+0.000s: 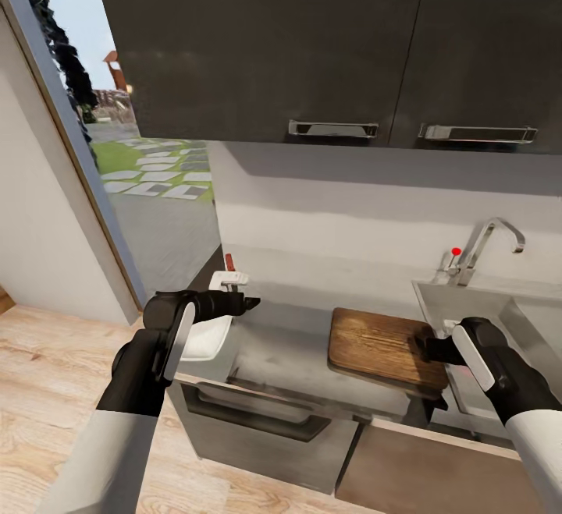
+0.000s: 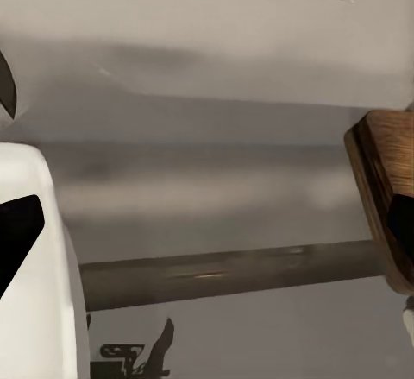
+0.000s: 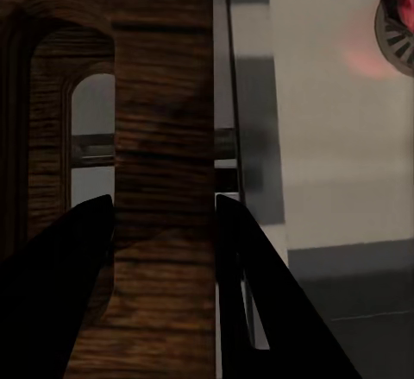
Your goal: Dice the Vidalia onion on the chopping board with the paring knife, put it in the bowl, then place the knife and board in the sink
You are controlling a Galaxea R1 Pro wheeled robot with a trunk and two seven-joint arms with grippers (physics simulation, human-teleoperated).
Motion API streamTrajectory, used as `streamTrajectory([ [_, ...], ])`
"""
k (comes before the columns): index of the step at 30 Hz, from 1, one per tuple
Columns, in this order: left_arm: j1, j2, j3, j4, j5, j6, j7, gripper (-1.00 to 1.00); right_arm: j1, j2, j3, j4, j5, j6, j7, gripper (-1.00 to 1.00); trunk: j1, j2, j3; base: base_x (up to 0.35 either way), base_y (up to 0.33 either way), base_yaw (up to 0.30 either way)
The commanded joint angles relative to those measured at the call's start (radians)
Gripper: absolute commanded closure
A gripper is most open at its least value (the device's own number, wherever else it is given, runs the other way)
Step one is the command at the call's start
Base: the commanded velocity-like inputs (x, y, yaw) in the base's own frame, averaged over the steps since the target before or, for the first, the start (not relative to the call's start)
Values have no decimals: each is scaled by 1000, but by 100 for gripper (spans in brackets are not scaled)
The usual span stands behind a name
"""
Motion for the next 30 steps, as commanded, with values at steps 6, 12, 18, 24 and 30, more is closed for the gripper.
streamTrajectory([
  [6,0,0,0,-1,0,5,-1,-100,-1,-1,4,-1,-12,2,-10,100,1,-2,-2,0,0,0],
  [12,0,0,1,1,0,5,-1,-100,-1,-1,4,-1,-12,2,-10,100,1,-2,-2,0,0,0],
  [18,0,0,1,1,0,5,-1,-100,-1,0,4,-1,-12,2,-10,-100,1,-2,-2,0,0,0],
  [24,0,0,1,1,0,5,-1,-100,-1,0,4,-1,-12,2,-10,-100,1,-2,-2,0,0,0],
  [30,0,0,2,1,0,5,-1,-100,-1,0,4,-1,-12,2,-10,-100,1,-2,-2,0,0,0],
])
